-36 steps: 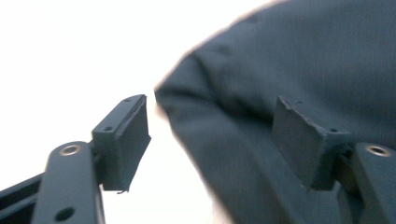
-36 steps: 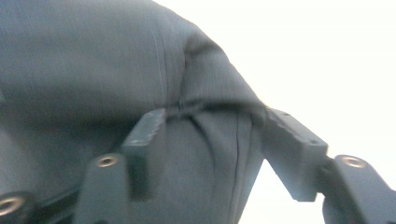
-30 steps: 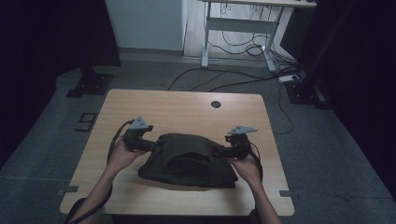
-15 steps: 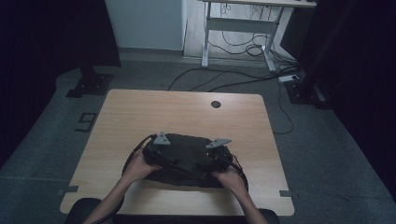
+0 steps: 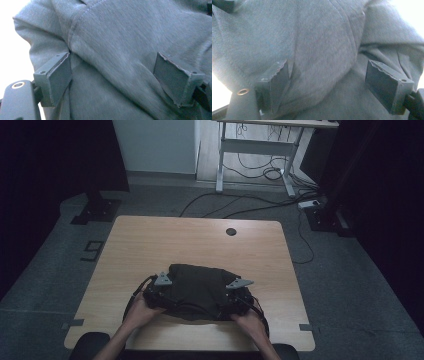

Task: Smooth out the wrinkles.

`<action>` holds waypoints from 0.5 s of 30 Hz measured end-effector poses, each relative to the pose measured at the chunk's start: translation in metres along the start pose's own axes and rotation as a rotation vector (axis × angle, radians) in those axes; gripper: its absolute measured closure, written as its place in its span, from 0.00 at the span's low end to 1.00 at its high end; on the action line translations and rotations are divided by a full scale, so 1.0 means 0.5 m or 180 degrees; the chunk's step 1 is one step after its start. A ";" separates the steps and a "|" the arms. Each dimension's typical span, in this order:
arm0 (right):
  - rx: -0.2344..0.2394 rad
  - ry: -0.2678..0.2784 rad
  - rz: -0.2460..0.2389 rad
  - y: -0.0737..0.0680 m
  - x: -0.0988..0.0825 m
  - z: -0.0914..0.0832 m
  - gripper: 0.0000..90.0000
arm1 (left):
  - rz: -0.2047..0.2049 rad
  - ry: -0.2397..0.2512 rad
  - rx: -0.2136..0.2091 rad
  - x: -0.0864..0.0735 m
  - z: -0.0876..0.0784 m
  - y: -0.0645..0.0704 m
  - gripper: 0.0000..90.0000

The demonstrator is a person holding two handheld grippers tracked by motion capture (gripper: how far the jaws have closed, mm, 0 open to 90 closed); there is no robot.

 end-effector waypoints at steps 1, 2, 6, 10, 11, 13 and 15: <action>-0.0005 0.0012 0.0039 0.001 -0.005 -0.004 0.21 | 0.0004 -0.0010 -0.0004 -0.003 -0.003 0.002 0.16; -0.0007 0.0014 0.0066 0.003 -0.010 -0.006 0.21 | 0.0004 -0.0021 -0.0002 -0.007 -0.003 0.004 0.16; -0.0032 -0.0021 0.0179 0.009 -0.025 0.000 0.21 | -0.0028 -0.0037 -0.0015 -0.020 0.003 0.009 0.17; -0.0084 -0.0012 0.0187 0.008 -0.030 0.009 0.20 | -0.0046 -0.0029 -0.0001 -0.025 0.010 0.010 0.16; -0.0104 0.0006 0.0183 0.007 -0.031 0.012 0.19 | -0.0070 -0.0014 -0.0003 -0.027 0.013 0.010 0.16; -0.0104 0.0012 0.0195 0.007 -0.032 0.013 0.19 | -0.0084 -0.0001 -0.0006 -0.028 0.014 0.009 0.16; -0.0063 0.0019 0.0244 0.010 -0.033 0.016 0.18 | -0.0109 0.0032 -0.0010 -0.030 0.017 0.008 0.16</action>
Point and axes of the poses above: each handheld gripper's, and its own axes: z roughly forward along the jaws, x roughly out of its top, y roughly to its right, the point moved 4 cm from there along z, roughly forward along the jaws, and after that the axes turned 11 degrees about z, right-handed, at the moved point
